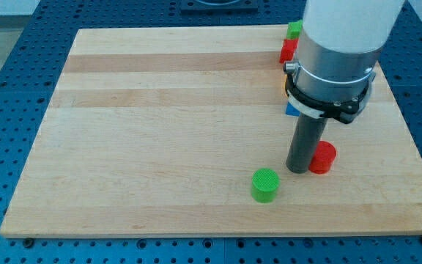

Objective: Slide green circle towards bottom right

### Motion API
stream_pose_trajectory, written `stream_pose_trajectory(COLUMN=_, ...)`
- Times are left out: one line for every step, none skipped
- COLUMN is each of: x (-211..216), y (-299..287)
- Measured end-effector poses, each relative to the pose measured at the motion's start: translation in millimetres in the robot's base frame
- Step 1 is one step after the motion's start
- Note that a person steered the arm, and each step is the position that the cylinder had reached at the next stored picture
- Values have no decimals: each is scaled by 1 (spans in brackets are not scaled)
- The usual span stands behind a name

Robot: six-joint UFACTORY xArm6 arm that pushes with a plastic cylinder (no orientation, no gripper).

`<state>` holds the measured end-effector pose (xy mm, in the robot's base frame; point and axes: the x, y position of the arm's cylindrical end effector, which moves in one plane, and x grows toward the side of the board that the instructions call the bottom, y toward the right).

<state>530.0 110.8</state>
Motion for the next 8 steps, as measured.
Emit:
stream_pose_trajectory(x=-4, y=-33)
stream_pose_trajectory(x=-9, y=-64)
stream_pose_trajectory(x=-15, y=-95)
stream_pose_trajectory(x=2, y=-111)
stream_pose_trajectory(x=32, y=-107)
stream_pose_trajectory(x=32, y=-107)
stream_pose_trajectory(x=33, y=-88)
stream_pose_trajectory(x=33, y=-58)
